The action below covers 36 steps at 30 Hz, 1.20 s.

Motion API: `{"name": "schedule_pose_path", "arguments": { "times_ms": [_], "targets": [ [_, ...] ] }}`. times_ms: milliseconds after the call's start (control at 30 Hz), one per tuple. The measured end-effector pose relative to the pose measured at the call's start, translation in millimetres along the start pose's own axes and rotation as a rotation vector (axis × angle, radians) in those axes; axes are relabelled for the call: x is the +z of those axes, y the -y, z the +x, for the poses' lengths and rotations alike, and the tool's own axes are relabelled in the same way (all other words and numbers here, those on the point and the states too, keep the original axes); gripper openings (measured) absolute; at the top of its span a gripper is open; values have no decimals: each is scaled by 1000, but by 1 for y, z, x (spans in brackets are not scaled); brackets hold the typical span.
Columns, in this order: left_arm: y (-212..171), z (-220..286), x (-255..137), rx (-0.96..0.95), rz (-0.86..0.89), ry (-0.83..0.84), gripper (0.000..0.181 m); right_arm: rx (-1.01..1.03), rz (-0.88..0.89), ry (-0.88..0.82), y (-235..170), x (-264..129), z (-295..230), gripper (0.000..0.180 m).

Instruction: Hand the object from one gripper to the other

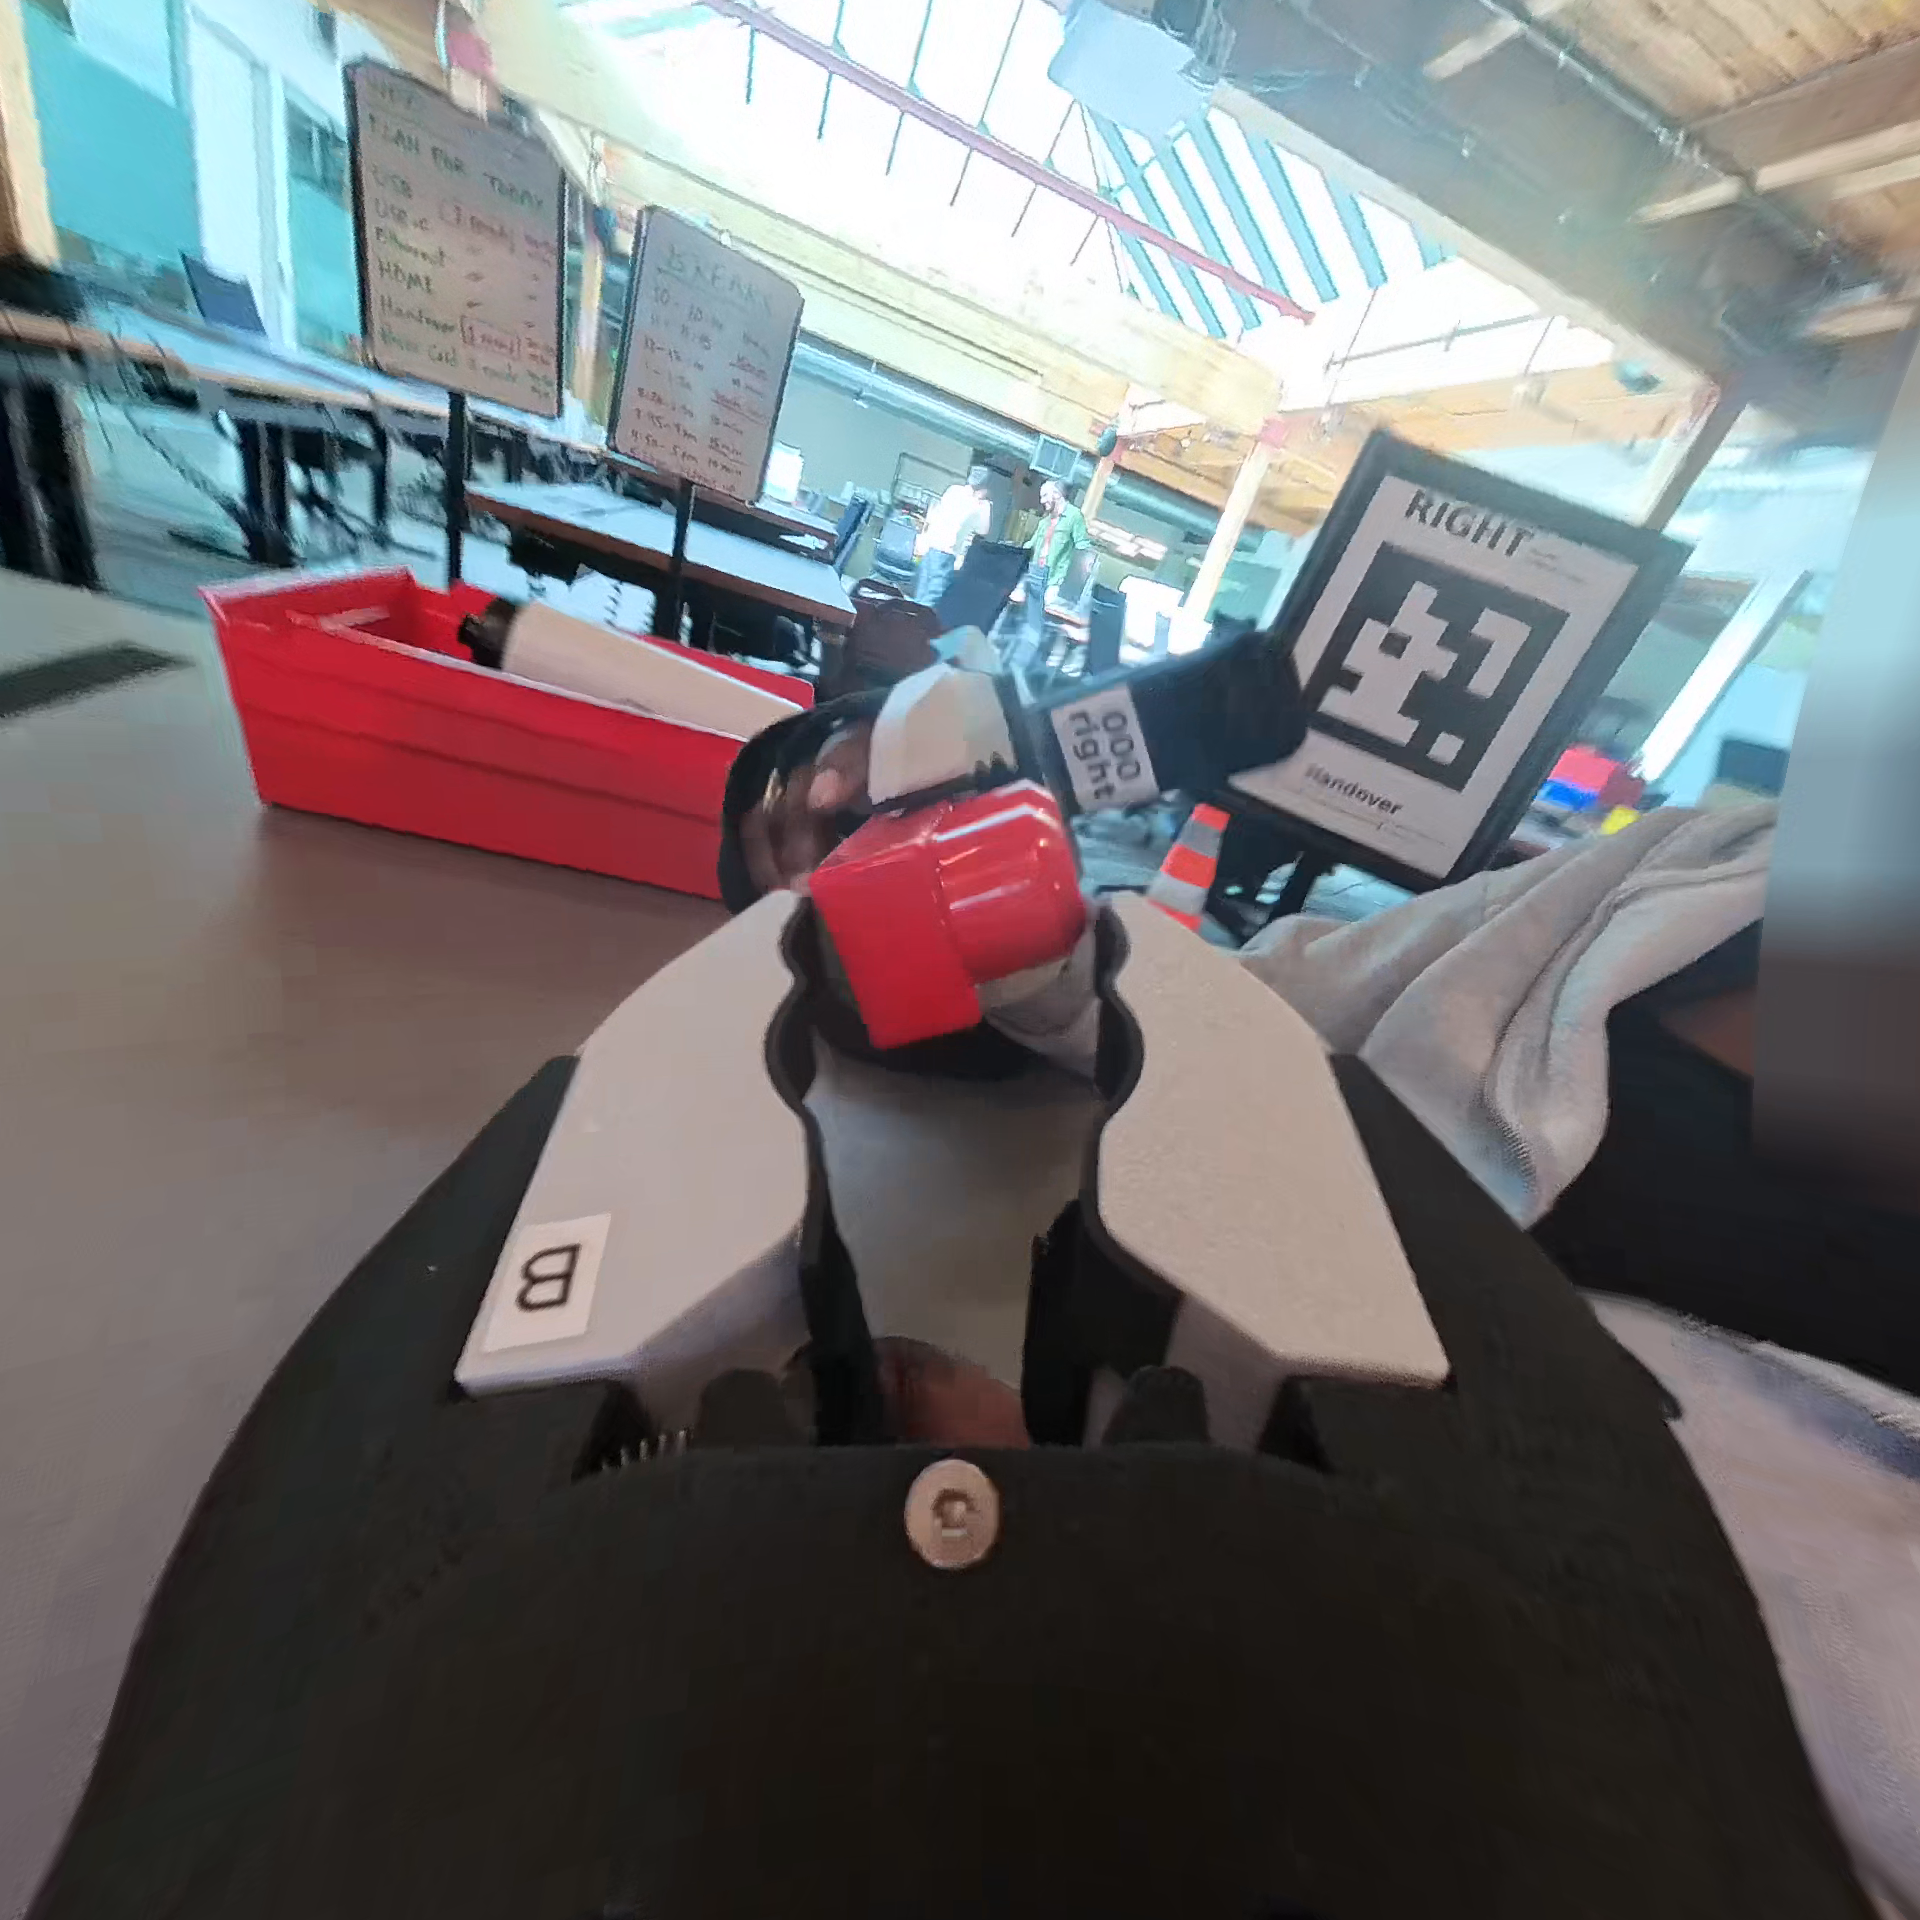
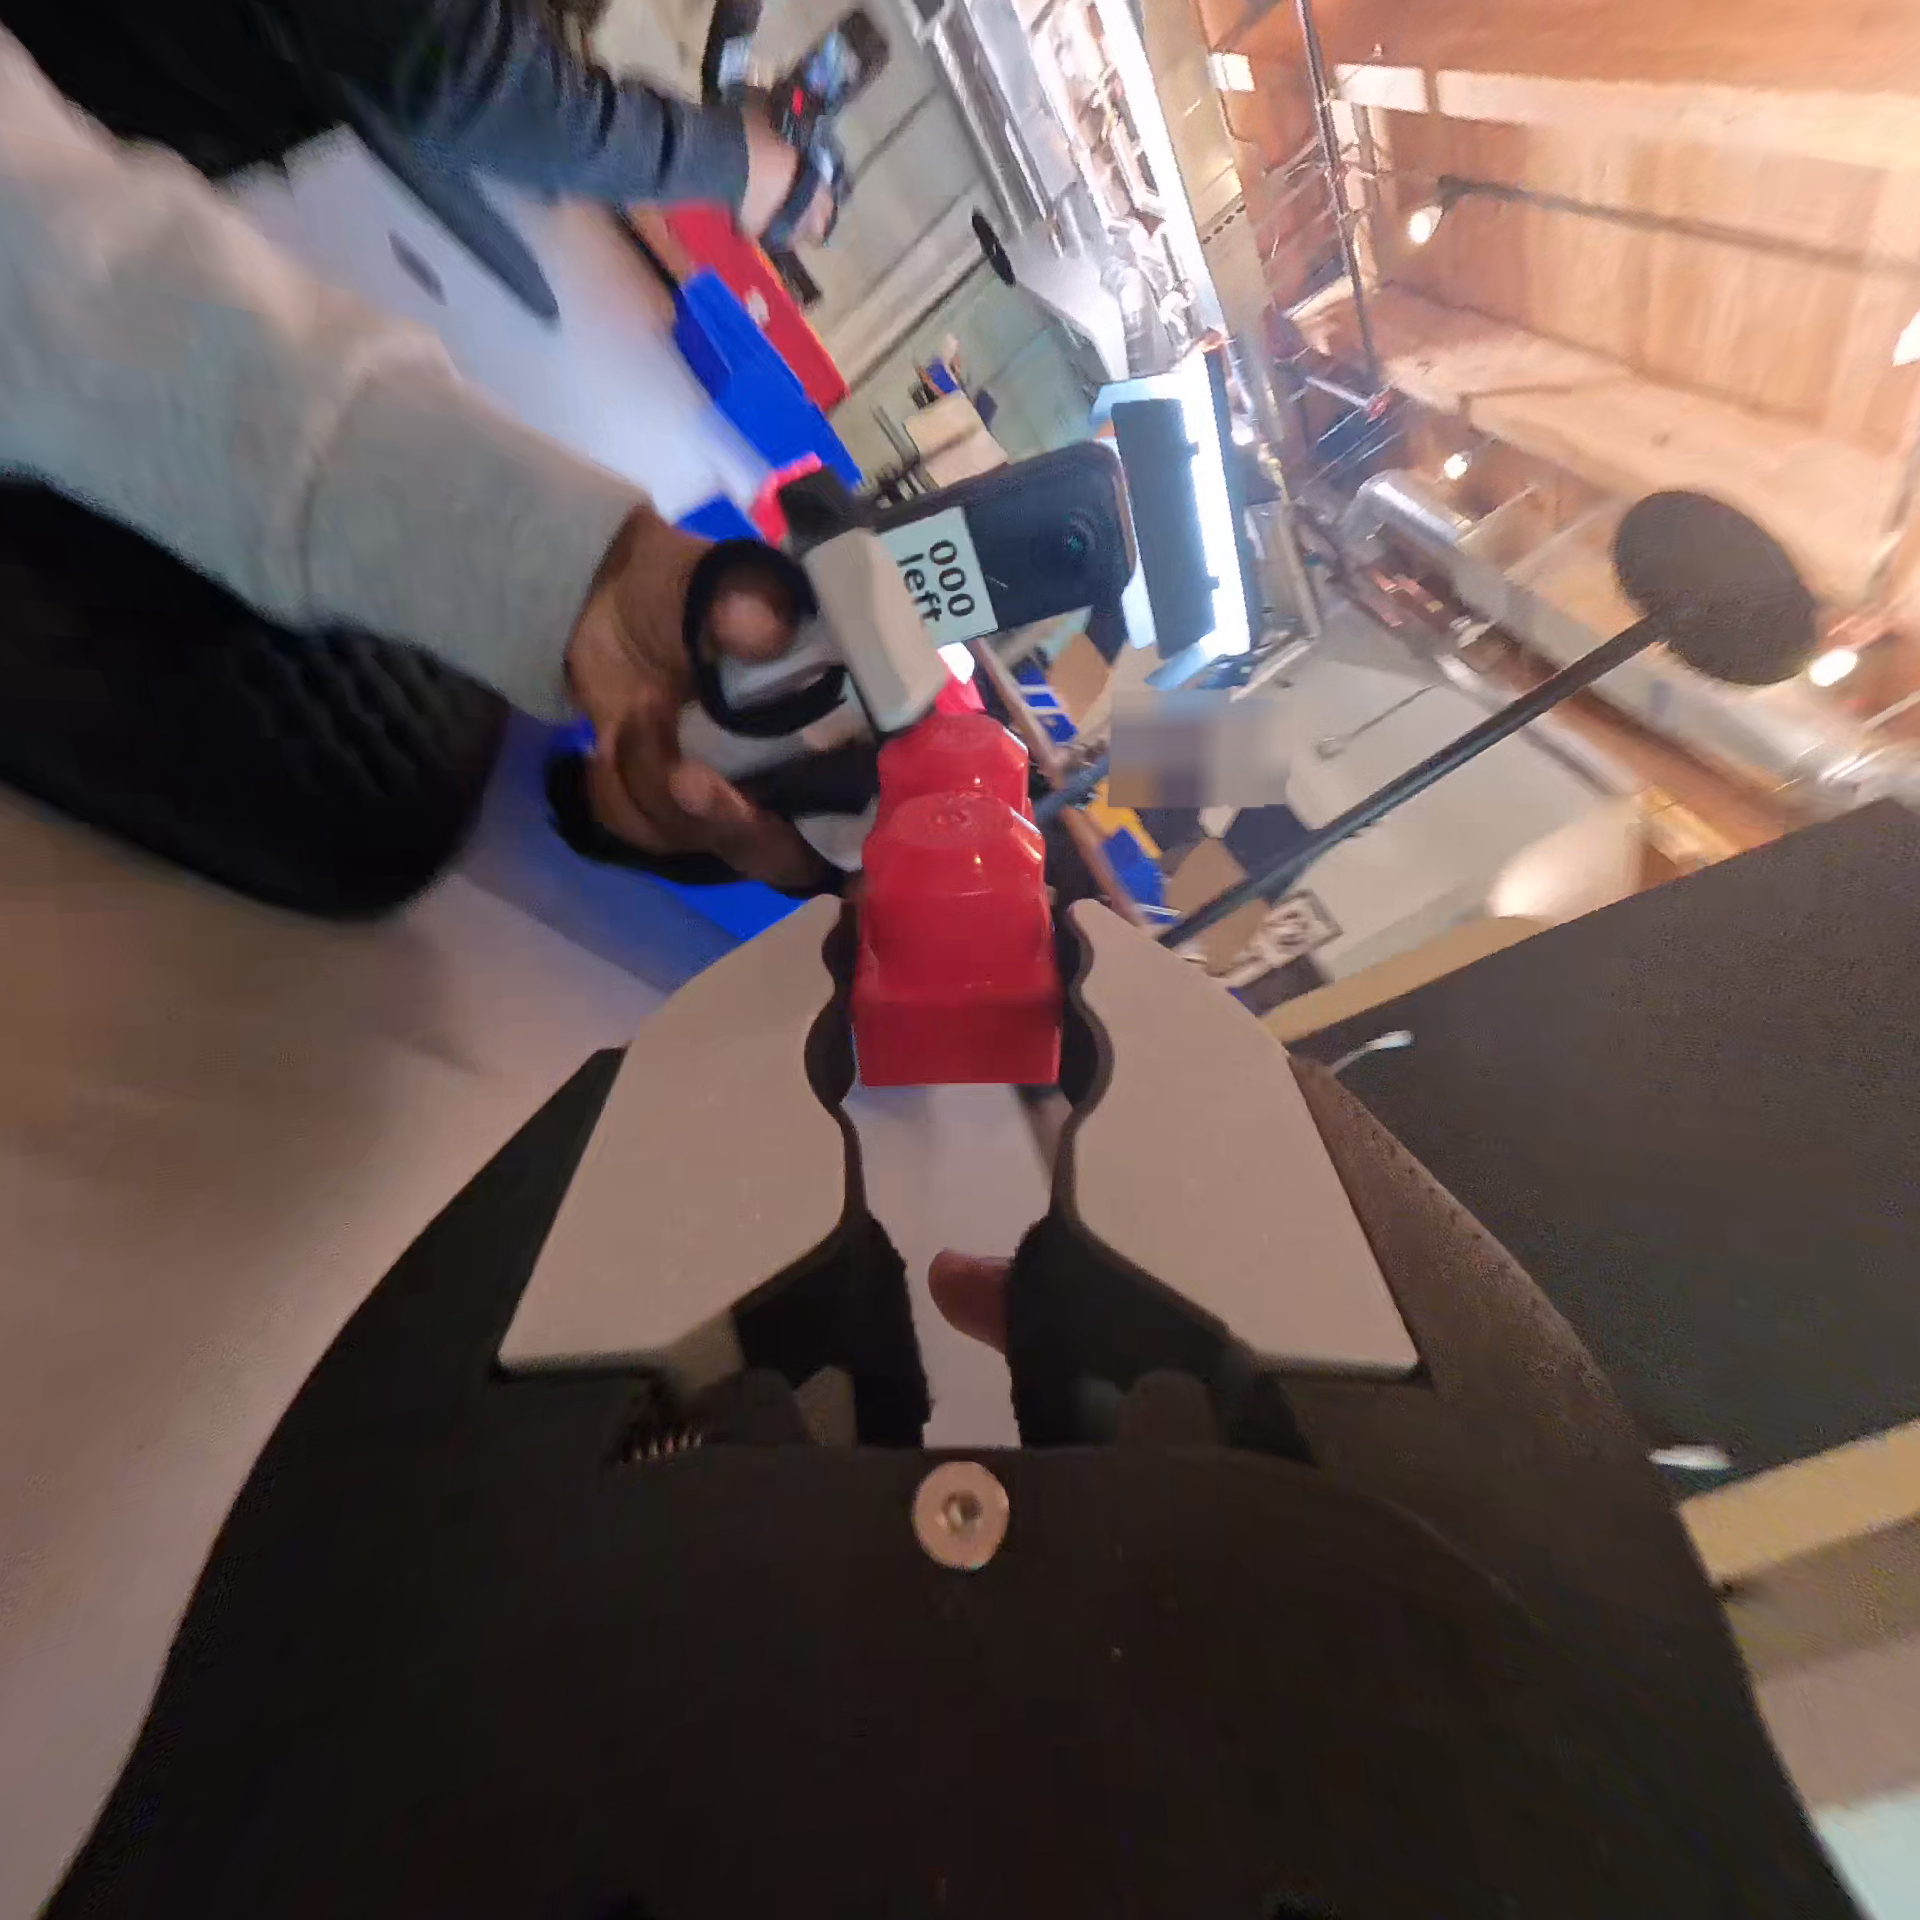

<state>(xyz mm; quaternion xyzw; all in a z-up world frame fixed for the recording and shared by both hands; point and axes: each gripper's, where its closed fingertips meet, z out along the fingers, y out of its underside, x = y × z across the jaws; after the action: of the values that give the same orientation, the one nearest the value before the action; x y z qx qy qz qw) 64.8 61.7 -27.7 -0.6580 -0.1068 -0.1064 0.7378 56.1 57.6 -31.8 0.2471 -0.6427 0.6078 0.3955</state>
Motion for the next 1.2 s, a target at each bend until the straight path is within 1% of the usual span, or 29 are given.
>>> {"name": "schedule_pose_path", "arguments": {
  "times_ms": [67, 100, 167, 233, 300, 433, 567, 633, 667, 800, 900, 933, 967, 1000, 1033, 1067, 1133, 1200],
  "targets": [
    [-1, 0, 0, 178, -14, 56, 68, 219, 47, 54, 3, -1, 3, 36],
    [-1, 1, 0, 291, -26, 85, 74, 346, 66, 105, 4, -1, 2, 37],
    [0, 5, 2, 478, -30, 127, 76, 613, 117, 219, 7, -1, -2, 37],
    [4, 11, 6, 594, -5, 136, 76, 862, 157, 336, 10, -1, -6, 36],
    [3, 13, 7, 695, -7, 152, 76, 1055, 163, 427, 10, 0, -10, 36],
    [1, 15, 7, 945, -44, 212, 74, 1316, 154, 529, 7, 0, -13, 36],
    [-6, 8, 7, 1092, -144, 274, 64, 1427, 144, 572, 5, 0, -15, 36],
    [-9, 2, 7, 1129, -188, 307, 52, 1443, 126, 582, 4, 0, -17, 36],
    [-9, 0, 7, 1138, -202, 323, 49, 1452, 120, 589, 4, 1, -18, 36],
    [-11, -1, 6, 1124, -221, 319, 49, 1477, 107, 598, 3, 1, -20, 36],
    [-8, -2, 5, 1091, -212, 332, 48, 1412, 126, 577, 4, 2, -19, 37],
    [-7, -1, 5, 1059, -201, 324, 48, 1350, 140, 545, 4, 2, -16, 45],
    [-5, 0, 5, 1021, -184, 317, 48, 1264, 146, 493, 4, 3, -13, 62],
    [-1, 1, 4, 983, -162, 317, 48, 1160, 145, 430, 3, 4, -9, 75],
    [0, 2, 3, 944, -145, 306, 48, 1035, 140, 365, 3, 4, -6, 82],
    [1, 4, 2, 901, -132, 285, 48, 892, 135, 305, 4, 3, -3, 83],
    [3, 8, 2, 818, -98, 238, 48, 614, 122, 201, 8, 1, -1, 78],
    [4, 14, 3, 758, -72, 191, 48, 452, 119, 127, 12, 0, 1, 71]
  ]
}}
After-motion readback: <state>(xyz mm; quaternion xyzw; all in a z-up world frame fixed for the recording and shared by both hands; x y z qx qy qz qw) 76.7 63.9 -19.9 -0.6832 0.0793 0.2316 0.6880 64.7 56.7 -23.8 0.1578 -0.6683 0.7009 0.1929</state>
